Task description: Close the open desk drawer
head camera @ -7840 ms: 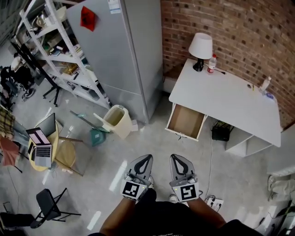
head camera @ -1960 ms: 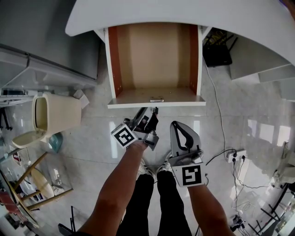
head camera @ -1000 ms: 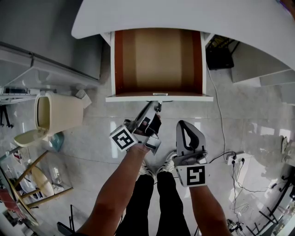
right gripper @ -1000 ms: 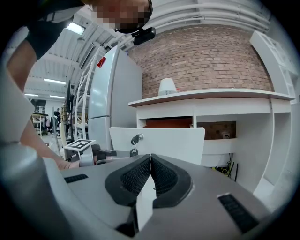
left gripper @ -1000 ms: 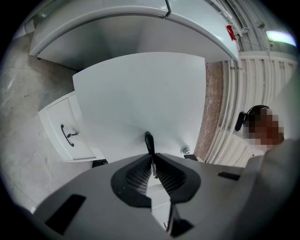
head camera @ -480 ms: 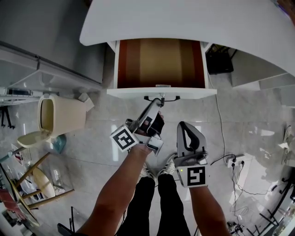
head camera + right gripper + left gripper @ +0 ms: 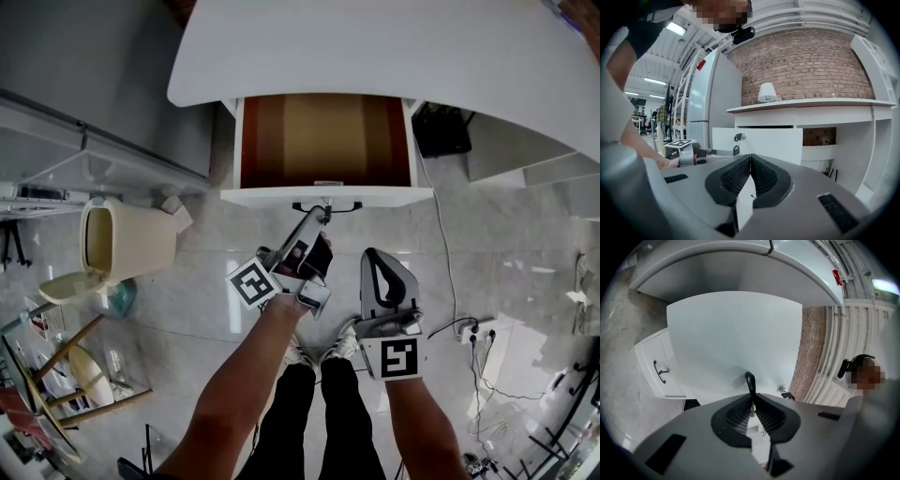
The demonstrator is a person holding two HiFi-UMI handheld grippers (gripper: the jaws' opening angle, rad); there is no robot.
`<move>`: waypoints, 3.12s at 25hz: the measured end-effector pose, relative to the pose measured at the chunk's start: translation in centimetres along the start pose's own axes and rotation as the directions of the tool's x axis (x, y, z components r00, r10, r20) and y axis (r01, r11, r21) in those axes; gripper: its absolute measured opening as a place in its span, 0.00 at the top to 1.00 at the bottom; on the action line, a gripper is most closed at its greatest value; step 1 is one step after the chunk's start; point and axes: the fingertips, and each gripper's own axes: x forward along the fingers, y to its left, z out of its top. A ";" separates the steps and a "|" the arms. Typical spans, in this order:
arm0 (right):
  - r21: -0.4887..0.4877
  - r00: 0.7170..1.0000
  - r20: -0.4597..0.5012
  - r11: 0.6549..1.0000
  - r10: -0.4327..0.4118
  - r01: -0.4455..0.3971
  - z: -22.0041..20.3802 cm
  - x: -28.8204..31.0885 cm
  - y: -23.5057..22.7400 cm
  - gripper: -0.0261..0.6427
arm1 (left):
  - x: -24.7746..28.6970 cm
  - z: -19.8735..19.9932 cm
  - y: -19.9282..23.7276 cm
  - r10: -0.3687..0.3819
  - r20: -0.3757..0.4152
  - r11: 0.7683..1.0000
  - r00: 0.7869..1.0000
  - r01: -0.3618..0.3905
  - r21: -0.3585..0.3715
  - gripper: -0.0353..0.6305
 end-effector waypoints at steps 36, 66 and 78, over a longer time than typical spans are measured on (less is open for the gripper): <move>0.015 0.998 0.022 0.998 0.058 -0.058 3.4 8.3 -2.7 0.92 | 7.0 5.2 1.7 0.052 -0.005 0.999 0.999 -0.052 -0.015 0.90; 0.025 1.000 0.013 0.999 0.026 -0.027 2.8 10.5 -6.0 0.92 | 13.2 9.6 3.1 0.072 0.079 0.997 0.994 -0.070 -0.029 0.90; 0.026 1.000 -0.001 0.999 0.023 -0.023 2.3 10.3 -5.2 0.92 | 13.1 9.6 3.3 0.060 0.125 0.996 0.990 -0.051 -0.071 0.90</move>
